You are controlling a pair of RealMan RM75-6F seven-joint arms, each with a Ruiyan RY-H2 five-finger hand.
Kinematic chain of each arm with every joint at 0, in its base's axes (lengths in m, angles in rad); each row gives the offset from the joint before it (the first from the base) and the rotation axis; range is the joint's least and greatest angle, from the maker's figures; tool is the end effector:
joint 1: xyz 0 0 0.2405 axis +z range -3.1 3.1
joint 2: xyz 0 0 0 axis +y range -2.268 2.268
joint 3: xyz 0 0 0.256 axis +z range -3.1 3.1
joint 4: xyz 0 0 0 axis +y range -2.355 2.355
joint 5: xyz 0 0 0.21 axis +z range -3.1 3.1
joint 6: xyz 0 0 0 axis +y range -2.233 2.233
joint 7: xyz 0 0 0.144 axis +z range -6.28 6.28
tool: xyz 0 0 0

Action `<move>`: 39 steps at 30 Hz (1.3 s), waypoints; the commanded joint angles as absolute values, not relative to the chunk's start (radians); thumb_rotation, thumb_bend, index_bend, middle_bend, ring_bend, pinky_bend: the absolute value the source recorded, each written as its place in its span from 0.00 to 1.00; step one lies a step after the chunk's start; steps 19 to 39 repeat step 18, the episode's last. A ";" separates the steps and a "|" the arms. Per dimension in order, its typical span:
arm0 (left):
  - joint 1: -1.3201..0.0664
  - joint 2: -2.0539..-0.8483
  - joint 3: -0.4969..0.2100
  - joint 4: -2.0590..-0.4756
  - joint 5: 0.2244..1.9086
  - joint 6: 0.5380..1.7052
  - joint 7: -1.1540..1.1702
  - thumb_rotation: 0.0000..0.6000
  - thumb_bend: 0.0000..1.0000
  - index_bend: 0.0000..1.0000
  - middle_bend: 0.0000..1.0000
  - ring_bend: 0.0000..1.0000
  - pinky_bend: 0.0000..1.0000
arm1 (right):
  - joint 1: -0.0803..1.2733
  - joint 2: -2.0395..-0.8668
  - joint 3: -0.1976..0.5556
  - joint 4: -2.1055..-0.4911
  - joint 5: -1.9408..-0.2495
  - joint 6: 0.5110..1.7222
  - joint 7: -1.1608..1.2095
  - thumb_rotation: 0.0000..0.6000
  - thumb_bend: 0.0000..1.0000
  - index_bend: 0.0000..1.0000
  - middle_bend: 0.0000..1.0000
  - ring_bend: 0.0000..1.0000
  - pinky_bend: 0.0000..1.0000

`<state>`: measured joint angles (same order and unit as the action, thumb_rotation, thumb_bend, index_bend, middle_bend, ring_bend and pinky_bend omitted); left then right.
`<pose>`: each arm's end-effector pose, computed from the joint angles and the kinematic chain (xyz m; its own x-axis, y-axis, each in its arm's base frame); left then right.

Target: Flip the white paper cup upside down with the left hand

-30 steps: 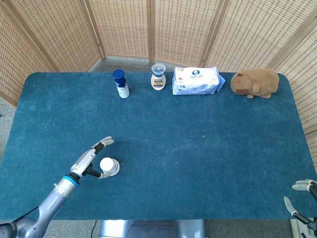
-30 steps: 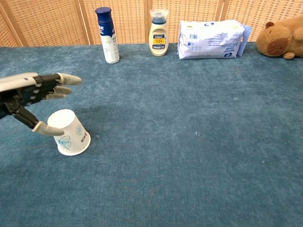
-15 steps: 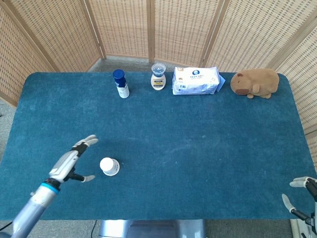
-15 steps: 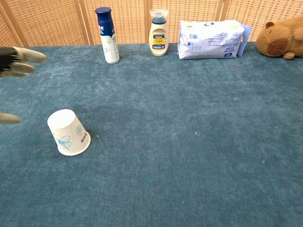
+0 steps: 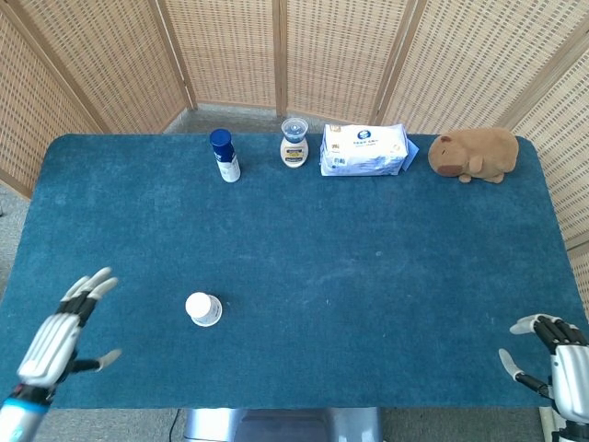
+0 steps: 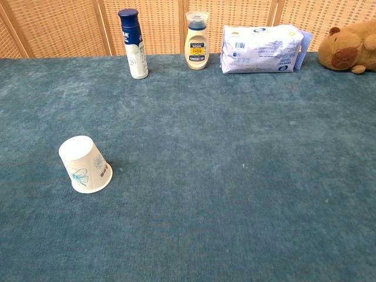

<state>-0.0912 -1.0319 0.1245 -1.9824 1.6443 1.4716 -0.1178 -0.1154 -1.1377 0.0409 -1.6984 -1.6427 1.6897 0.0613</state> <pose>-0.2344 0.1387 0.1342 0.0255 0.2114 0.9771 0.9960 -0.0894 -0.0066 -0.2935 -0.1172 0.1663 0.2455 0.1260 0.9612 -0.9694 0.0253 0.2443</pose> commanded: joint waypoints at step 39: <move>0.065 -0.998 0.209 -1.944 1.797 1.646 -0.130 1.00 0.15 0.05 0.00 0.00 0.02 | -0.101 -1.130 0.021 -1.707 -1.673 1.686 0.052 0.88 0.31 0.45 0.40 0.32 0.31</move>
